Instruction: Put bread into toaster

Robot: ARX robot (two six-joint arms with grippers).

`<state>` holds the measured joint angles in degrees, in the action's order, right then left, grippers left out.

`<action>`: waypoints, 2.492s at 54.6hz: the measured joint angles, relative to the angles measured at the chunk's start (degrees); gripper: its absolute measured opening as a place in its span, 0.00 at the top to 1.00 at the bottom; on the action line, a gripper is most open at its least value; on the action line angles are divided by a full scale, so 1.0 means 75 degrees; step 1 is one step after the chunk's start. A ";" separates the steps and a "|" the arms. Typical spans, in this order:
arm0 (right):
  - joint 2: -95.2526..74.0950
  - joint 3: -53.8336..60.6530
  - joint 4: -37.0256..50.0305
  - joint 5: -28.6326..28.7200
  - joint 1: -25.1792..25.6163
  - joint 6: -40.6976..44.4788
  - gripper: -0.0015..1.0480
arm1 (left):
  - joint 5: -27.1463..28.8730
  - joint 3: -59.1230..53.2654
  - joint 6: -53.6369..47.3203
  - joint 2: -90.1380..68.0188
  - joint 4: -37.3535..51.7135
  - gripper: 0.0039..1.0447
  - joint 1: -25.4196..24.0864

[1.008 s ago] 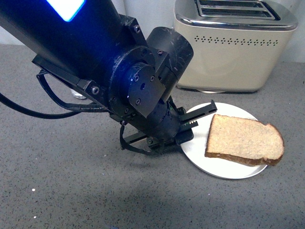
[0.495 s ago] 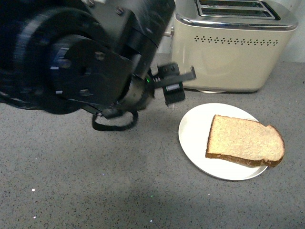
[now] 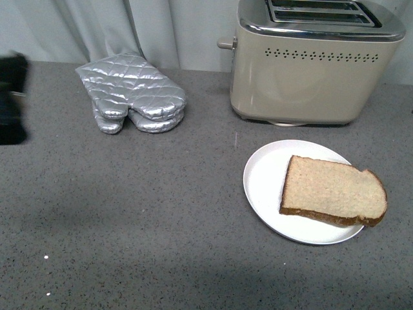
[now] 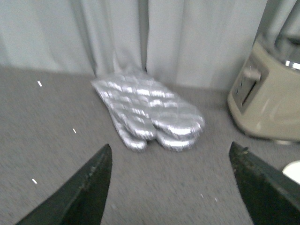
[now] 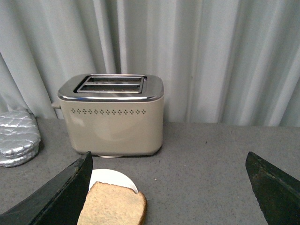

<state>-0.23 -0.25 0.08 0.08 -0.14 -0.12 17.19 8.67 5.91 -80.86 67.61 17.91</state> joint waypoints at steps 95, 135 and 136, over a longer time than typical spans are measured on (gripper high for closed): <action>0.0000 0.0000 0.0000 0.0000 0.0000 0.0000 0.09 | -0.2273 -0.1017 -0.0734 0.9533 -0.7740 0.97 -0.2369; -0.8953 -0.2261 0.2037 0.0417 0.0501 0.0318 0.09 | -0.2288 -0.1017 -0.0734 1.0751 -0.8999 0.05 -0.2369; -0.9148 -0.2343 0.1999 0.0498 0.0519 0.0216 0.09 | -0.2288 -0.1017 -0.0737 1.0751 -0.8999 0.04 -0.2369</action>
<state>-68.84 -17.82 15.07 3.81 3.75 1.50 0.03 1.04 0.38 -0.23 0.12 0.14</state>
